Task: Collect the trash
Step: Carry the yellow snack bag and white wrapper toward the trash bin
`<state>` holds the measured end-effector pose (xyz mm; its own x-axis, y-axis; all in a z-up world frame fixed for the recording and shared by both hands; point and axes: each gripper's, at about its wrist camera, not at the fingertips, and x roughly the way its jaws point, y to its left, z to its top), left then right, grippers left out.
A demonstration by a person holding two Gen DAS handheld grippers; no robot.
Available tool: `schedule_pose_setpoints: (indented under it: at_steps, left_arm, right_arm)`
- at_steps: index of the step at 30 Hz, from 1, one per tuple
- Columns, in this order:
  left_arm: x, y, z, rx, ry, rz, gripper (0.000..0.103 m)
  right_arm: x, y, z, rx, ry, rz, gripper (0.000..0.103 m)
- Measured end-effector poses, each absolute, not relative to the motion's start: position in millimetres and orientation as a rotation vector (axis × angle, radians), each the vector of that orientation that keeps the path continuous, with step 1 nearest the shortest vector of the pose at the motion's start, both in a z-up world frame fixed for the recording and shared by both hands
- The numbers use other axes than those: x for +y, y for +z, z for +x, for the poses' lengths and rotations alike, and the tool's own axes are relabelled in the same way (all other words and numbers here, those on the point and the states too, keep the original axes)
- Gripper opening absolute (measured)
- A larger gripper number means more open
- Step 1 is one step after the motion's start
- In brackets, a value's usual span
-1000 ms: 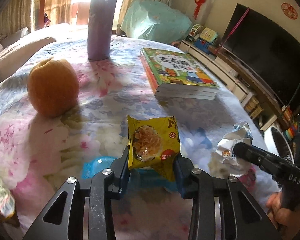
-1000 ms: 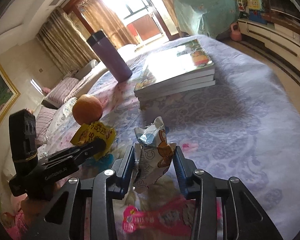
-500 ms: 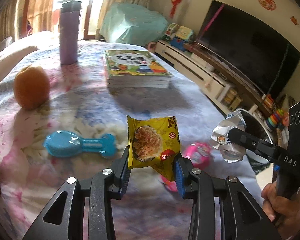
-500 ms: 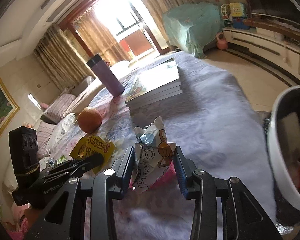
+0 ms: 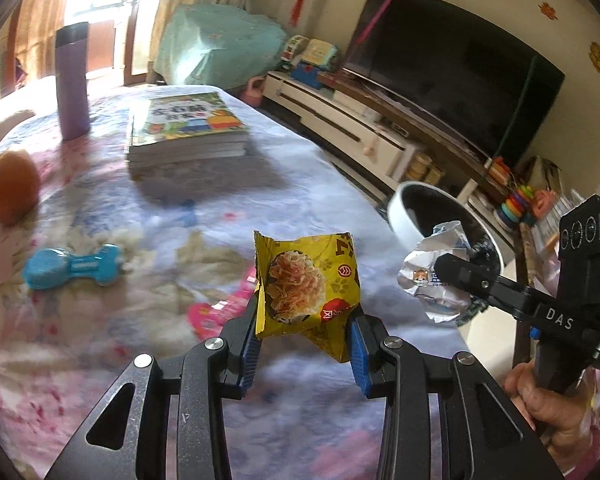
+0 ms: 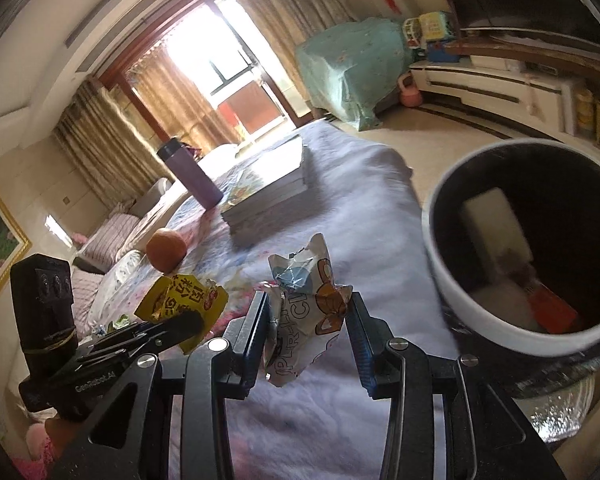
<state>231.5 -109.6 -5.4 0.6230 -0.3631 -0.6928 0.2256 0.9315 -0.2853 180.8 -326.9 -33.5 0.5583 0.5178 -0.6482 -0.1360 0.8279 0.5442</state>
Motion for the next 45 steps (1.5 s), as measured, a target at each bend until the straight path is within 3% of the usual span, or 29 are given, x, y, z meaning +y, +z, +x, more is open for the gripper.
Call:
schedule_pose_setpoints:
  at_steps: [45]
  left_arm:
    - [-212.5, -3.7, 254.0, 0.858, -0.492, -0.079, 0.037]
  right_arm:
    - [-441.9, -23.2, 143.4, 0.815, 0.187, 0.524, 0.041]
